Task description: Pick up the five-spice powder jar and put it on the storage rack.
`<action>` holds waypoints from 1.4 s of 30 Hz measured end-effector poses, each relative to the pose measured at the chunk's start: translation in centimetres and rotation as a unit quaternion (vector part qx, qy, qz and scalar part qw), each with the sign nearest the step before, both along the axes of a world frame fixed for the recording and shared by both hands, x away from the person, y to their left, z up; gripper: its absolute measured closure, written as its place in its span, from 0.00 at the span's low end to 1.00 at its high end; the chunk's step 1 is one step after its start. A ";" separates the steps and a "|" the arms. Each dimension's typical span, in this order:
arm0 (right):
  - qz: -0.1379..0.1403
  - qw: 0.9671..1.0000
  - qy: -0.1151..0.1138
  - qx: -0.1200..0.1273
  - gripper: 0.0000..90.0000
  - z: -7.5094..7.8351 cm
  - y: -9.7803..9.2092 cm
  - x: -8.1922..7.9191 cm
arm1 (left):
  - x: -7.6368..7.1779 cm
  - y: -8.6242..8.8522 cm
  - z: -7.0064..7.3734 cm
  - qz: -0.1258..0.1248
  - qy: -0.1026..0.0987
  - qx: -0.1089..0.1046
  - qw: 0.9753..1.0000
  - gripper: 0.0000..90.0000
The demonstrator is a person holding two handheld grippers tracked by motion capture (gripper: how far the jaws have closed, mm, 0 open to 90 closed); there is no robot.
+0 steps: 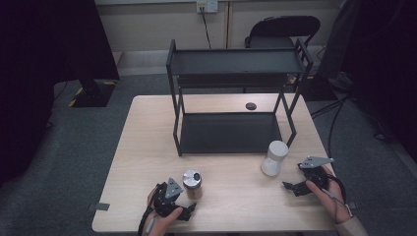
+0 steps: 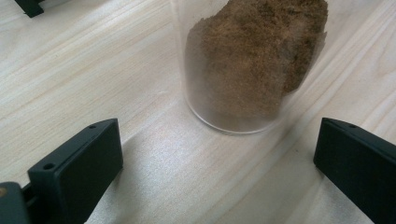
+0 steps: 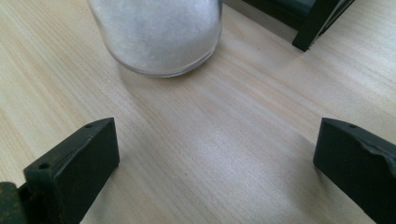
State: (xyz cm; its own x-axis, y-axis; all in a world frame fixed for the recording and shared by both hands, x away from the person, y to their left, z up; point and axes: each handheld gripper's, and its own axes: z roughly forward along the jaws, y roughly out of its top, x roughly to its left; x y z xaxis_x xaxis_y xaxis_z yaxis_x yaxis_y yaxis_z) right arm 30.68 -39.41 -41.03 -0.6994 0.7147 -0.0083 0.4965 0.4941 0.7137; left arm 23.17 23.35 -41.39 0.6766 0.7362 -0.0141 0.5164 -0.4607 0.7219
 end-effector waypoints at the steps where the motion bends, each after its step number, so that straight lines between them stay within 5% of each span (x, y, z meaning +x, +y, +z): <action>1: 0.000 1.000 0.000 0.000 0.00 0.0 0.0 0.0 | 0.0 0.0 0.0 0.000 0.000 0.000 1.000 0.01; 22: 0.000 1.000 0.000 0.000 0.00 0.0 0.0 0.0 | 1.4 -0.4 -0.3 -0.005 -0.010 -0.047 0.999 0.04; 26: 0.000 1.000 0.000 0.000 0.00 0.0 0.0 0.0 | 1.8 -0.1 -0.6 -0.003 -0.015 -0.072 0.997 0.09; 37: 0.000 1.000 0.000 0.000 0.00 0.0 0.0 0.0 | 3.0 -0.4 -1.1 -0.017 -0.004 -0.083 0.996 0.26; 42: 0.000 1.000 0.000 0.000 0.00 0.0 0.0 0.0 | 2.8 -1.0 -0.8 -0.015 -0.015 -0.068 0.997 0.31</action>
State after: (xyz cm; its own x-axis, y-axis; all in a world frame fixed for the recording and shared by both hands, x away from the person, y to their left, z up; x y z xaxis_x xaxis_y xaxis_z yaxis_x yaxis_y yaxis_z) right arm 30.67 -39.41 -41.04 -0.6993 0.7148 -0.0085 0.4961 0.4938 0.7141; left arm 25.92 22.38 -42.18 0.7005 0.7076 -0.0922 0.4812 -0.3729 0.7933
